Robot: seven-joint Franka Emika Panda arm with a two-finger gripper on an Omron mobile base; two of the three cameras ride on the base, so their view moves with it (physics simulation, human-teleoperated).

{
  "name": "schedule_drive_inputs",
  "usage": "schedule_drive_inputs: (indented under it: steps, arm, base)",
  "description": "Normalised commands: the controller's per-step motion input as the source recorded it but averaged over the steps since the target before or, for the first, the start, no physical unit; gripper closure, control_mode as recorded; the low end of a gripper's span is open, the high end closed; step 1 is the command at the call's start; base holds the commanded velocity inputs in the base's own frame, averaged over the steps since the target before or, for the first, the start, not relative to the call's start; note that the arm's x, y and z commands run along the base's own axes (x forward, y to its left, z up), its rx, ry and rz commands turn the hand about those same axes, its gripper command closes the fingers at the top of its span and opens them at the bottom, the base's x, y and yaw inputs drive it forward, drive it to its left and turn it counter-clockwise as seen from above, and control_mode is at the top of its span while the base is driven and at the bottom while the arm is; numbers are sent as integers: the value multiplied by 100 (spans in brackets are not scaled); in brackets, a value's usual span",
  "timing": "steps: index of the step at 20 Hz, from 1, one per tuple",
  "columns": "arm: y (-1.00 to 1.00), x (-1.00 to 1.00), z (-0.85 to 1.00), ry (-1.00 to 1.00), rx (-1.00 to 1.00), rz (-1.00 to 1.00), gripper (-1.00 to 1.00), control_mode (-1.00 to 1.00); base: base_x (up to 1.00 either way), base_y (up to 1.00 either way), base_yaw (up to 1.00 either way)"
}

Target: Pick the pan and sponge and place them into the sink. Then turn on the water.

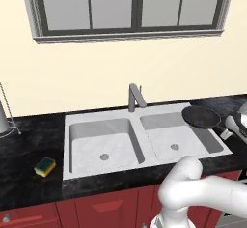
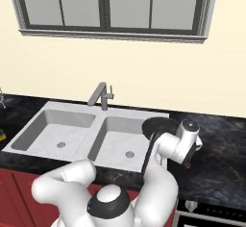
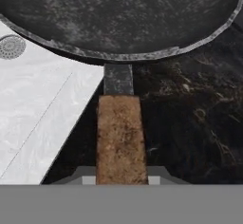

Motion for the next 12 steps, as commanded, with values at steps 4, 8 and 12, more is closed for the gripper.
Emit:
schedule_drive_inputs:
  steps: [4,8,12]
  arm:
    - [55,-3,0,0,0,8,100,-100]
    - [55,-4,0,0,0,8,100,-100]
    - [51,0,0,0,0,8,100,-100]
  base:
    - [0,0,0]
    - [0,0,0]
    - [0,0,0]
